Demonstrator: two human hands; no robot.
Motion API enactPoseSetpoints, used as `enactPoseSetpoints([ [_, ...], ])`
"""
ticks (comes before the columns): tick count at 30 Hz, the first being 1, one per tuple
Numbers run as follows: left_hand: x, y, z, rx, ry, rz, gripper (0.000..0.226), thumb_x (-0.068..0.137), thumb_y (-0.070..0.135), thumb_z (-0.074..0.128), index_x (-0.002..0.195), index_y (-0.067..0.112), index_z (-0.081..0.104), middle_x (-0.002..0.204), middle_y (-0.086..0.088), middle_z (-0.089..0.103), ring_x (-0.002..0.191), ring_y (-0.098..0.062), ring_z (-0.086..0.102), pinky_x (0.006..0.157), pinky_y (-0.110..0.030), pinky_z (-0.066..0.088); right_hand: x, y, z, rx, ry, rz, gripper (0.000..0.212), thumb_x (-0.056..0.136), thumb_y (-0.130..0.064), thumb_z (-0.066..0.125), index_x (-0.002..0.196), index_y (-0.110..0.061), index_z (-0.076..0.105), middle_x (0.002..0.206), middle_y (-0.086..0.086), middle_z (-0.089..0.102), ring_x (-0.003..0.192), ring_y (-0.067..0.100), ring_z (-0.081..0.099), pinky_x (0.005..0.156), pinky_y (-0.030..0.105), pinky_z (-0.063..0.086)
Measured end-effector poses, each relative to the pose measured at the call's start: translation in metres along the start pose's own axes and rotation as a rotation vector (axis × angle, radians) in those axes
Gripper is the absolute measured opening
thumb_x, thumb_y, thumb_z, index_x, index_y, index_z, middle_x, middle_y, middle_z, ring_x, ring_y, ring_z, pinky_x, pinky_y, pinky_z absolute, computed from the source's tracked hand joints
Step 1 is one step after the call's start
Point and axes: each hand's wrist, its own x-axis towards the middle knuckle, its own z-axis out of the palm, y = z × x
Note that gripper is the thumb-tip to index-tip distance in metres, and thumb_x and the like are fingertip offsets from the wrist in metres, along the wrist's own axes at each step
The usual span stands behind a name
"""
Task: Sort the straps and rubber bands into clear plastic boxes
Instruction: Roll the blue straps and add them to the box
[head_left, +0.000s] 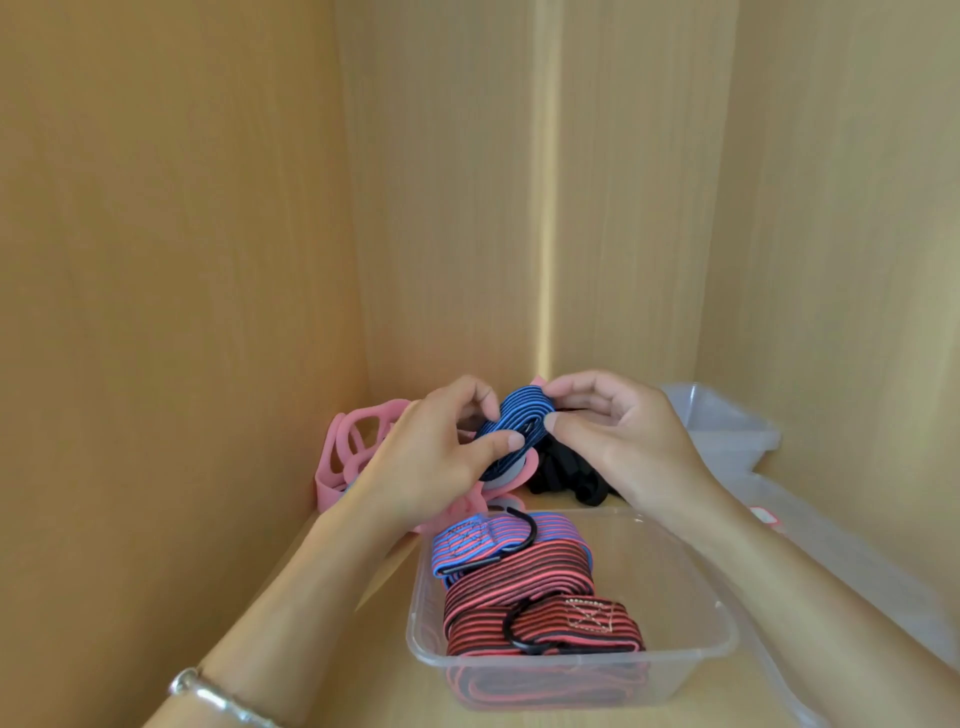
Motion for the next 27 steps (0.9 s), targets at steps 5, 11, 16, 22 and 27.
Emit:
enactPoseSetpoints([
  [5,0.001,0.003,-0.005,0.123,-0.038,0.046,0.06,0.079,0.013,0.075,0.113,0.052,0.045,0.093,0.027,0.066,0.086,0.01,0.063,0.084,-0.015,0.048,0.0,0.001,-0.001,-0.01,-0.026,-0.047,0.033,0.083,0.008,0.066,0.085,-0.026,0.069,0.097,-0.006,0.074,0.094,0.012,0.07,0.09,0.025,0.053],
  [11,0.001,0.001,-0.001,0.11,0.016,0.078,0.036,0.08,0.01,0.073,0.105,0.033,0.062,0.091,0.023,0.067,0.088,0.008,0.062,0.08,-0.009,0.047,0.001,-0.001,0.0,0.015,-0.046,-0.09,0.029,0.083,0.007,0.067,0.086,-0.022,0.067,0.088,-0.01,0.073,0.083,0.0,0.068,0.077,0.013,0.05],
  [16,0.002,-0.002,0.009,-0.112,0.093,0.044,0.039,0.079,0.001,0.074,0.093,0.034,0.057,0.093,0.017,0.069,0.088,-0.003,0.067,0.084,-0.026,0.053,0.001,-0.002,0.0,0.042,-0.061,-0.119,0.026,0.086,0.004,0.064,0.09,-0.021,0.064,0.088,-0.01,0.073,0.084,0.001,0.067,0.079,0.015,0.05],
  [22,0.002,0.005,0.006,-0.431,0.204,0.037,0.048,0.087,-0.004,0.062,0.112,0.034,0.049,0.094,-0.002,0.069,0.088,-0.015,0.068,0.082,-0.046,0.057,0.0,0.007,0.002,-0.13,-0.169,-0.087,0.034,0.09,0.002,0.061,0.095,-0.031,0.061,0.103,-0.007,0.071,0.098,0.011,0.067,0.1,0.039,0.048],
  [27,0.002,0.009,0.008,-0.582,0.204,-0.001,0.047,0.09,-0.003,0.057,0.12,0.034,0.052,0.099,-0.005,0.066,0.09,-0.021,0.068,0.074,-0.04,0.06,-0.003,0.004,0.002,-0.129,-0.216,-0.073,0.039,0.09,0.003,0.059,0.098,-0.035,0.057,0.114,-0.009,0.063,0.099,0.004,0.066,0.099,0.034,0.048],
])
